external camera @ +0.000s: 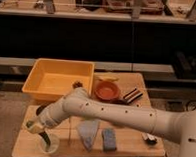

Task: Place pepper in paper cup

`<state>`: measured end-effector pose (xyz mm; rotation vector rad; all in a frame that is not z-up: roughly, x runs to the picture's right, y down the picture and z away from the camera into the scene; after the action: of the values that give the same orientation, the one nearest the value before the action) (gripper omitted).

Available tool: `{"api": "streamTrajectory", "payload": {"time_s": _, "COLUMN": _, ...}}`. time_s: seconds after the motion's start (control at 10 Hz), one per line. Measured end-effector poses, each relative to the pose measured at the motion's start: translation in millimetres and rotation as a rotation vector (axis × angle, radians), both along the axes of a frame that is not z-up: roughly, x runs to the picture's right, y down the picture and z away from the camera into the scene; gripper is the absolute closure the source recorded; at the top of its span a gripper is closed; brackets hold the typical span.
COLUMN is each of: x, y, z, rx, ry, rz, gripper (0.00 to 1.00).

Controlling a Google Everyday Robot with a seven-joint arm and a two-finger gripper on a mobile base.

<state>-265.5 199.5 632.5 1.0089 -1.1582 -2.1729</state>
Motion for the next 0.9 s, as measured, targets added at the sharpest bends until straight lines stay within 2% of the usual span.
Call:
{"api": "streamTrajectory", "payload": {"time_s": 0.2, "x": 0.7, "y": 0.9, "z": -0.7, "rx": -0.003, "ry": -0.011, "rz": -0.006, "gripper": 0.98}}
{"api": "streamTrajectory", "payload": {"time_s": 0.4, "x": 3.4, "y": 1.4, "z": -0.6, "rx": -0.011, "ry": -0.019, "rz": -0.006, "gripper": 0.90}}
{"api": "streamTrajectory", "payload": {"time_s": 0.9, "x": 2.8, "y": 6.6, "z": -5.1, "rx": -0.003, "ry": -0.049, "rz": -0.035, "gripper": 0.37}}
